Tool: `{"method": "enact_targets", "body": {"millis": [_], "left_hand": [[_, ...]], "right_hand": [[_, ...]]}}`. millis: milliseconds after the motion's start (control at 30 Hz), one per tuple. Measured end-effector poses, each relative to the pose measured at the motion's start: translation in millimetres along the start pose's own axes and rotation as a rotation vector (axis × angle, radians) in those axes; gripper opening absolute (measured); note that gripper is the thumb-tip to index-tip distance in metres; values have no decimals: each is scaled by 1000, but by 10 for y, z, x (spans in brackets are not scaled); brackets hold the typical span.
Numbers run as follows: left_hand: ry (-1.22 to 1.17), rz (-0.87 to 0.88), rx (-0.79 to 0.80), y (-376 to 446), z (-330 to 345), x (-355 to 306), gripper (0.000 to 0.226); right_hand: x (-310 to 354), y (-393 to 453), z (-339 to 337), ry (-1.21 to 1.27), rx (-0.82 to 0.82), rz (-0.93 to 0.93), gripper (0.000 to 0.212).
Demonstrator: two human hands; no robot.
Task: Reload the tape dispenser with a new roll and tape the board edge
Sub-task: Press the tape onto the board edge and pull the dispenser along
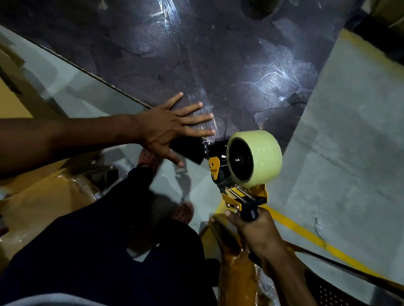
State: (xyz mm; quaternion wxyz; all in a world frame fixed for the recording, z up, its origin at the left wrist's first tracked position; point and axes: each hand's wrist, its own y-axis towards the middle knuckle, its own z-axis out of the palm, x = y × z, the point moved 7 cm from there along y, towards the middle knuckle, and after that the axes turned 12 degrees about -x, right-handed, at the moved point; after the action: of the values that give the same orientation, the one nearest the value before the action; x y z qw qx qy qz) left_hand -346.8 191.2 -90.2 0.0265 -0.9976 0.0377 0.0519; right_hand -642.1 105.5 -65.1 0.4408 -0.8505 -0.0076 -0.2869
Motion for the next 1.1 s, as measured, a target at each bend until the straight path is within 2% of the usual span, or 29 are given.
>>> {"method": "enact_targets", "body": {"millis": [133,433,700,900,1100], "left_hand": [[9,-11,14,-1,-18,0,113],[9,-17,36,7,-34,-16,116],[28,-21,24,22,4,-35,126],[33,-41,42,28,28,-30,133],[19,-37,66,20,15,-47,132]], "right_hand": [[36,-40,117,9,17,32,49],[78,-137,153,68,-1,72,52],[-60,-241,89,76,-64,31,40],[-100,-180,56,-10,-53,-21,44],[-283,-202,116,15,-40,80,36]]}}
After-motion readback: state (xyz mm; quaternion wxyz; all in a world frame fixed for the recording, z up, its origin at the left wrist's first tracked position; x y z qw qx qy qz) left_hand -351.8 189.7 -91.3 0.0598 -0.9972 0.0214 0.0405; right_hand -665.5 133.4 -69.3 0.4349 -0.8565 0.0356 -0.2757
